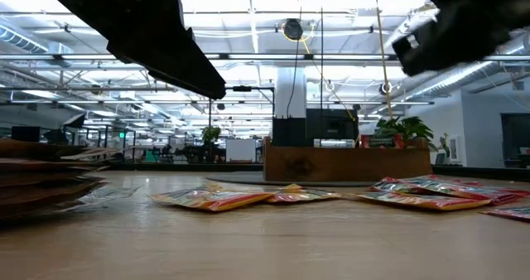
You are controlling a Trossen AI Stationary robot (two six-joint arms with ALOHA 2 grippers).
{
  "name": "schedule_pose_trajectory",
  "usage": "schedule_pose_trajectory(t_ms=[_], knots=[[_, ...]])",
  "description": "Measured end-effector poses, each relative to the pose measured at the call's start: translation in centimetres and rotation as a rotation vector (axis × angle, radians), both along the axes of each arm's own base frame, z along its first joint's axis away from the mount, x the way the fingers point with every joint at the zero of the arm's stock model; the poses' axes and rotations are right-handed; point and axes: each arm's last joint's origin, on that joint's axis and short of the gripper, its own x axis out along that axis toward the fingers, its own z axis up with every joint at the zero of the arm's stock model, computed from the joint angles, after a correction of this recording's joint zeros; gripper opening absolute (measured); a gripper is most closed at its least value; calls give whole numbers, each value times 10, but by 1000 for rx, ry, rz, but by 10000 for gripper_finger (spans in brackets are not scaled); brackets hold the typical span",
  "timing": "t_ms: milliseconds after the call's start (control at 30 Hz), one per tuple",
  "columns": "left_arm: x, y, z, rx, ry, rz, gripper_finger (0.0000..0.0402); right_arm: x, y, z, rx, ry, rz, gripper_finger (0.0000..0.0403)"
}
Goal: Pick & Place Tea
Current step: Put the brown tea bag into the left section of the wooden organizer
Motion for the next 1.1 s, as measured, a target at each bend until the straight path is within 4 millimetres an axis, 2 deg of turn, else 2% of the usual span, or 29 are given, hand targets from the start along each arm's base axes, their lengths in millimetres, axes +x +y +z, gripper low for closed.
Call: schedule_pose_trajectory(t_ms=[267,600,667,767,867,1000,1100], knots=[[0,1,0,1,0,2,172,8,15,-24,-27,74,63,0],[-2,-2,-1,-17,15,14,172,28,26,-24,-45,-130,124,0],[-8,-5,0,-37,34,6,172,33,27,-26,-45,-173,134,0],[-19,-10,8,-141,77,19,172,44,27,-30,56,-218,198,0],[-38,-18,10,-188,155,61,172,61,27,-35,145,-216,252,0],[-63,-35,12,-222,196,96,172,93,27,-45,106,-169,259,0],[-74,-47,13,-250,175,112,172,120,26,-49,105,-173,237,0]])
